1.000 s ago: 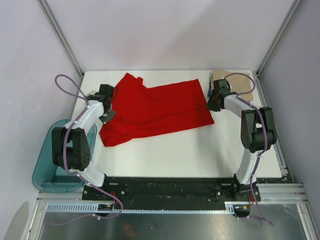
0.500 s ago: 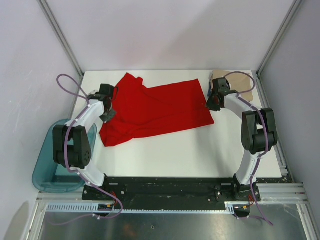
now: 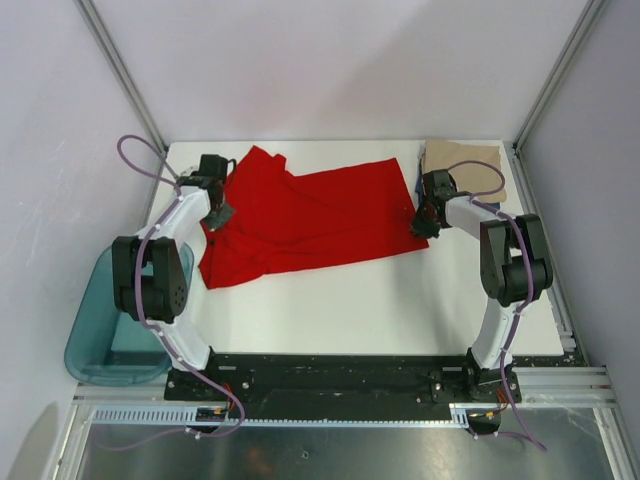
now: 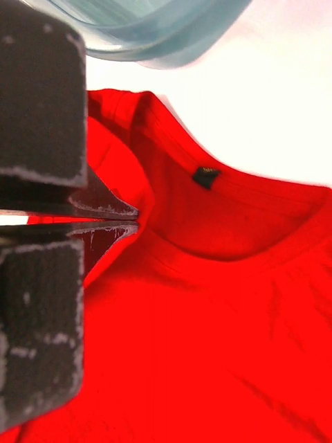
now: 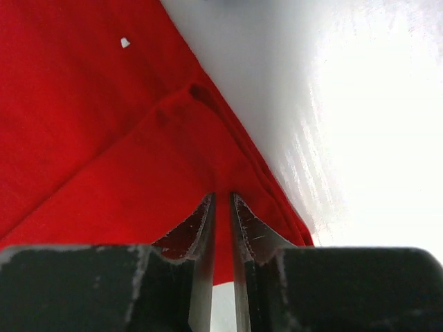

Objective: Fold and stack the t-shirts
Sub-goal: Fold the flattened tshirt in 1/3 of the way

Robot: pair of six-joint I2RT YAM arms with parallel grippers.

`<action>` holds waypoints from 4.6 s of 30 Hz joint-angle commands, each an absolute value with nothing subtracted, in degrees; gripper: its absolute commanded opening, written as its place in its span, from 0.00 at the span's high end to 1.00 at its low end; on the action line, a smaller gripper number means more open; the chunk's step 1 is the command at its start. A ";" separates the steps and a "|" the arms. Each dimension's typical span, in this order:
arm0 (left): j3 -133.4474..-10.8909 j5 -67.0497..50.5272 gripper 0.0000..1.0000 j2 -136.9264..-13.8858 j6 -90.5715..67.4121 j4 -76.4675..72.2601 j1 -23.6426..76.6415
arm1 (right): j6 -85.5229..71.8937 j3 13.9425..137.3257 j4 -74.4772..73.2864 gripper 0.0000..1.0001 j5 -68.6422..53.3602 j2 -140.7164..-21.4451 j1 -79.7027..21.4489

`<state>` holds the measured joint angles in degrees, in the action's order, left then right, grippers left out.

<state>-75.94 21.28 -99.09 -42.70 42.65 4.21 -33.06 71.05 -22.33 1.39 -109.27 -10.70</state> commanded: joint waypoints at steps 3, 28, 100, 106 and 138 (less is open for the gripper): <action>-81.99 18.88 0.90 -103.01 -39.11 40.91 3.10 | -32.94 70.84 -21.16 0.83 1.60 -110.94 -10.14; -62.49 9.95 0.52 -91.17 -51.05 35.97 11.31 | -31.23 70.84 -21.41 0.83 1.35 -106.45 -10.41; -58.03 6.61 0.46 -93.13 -55.11 29.30 13.11 | -30.78 70.84 -20.65 0.89 -2.79 -106.34 -9.32; -59.67 7.90 0.55 -93.51 -54.39 29.24 13.11 | -30.83 70.84 -20.57 0.90 -2.81 -106.52 -9.32; -82.59 0.87 0.97 -115.32 -33.68 29.26 14.19 | -30.94 70.84 -20.28 0.91 -3.04 -107.09 -8.65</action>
<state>-79.85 2.94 -114.08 -38.50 29.85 13.37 -31.44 71.05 -21.32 -2.94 -109.06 -8.86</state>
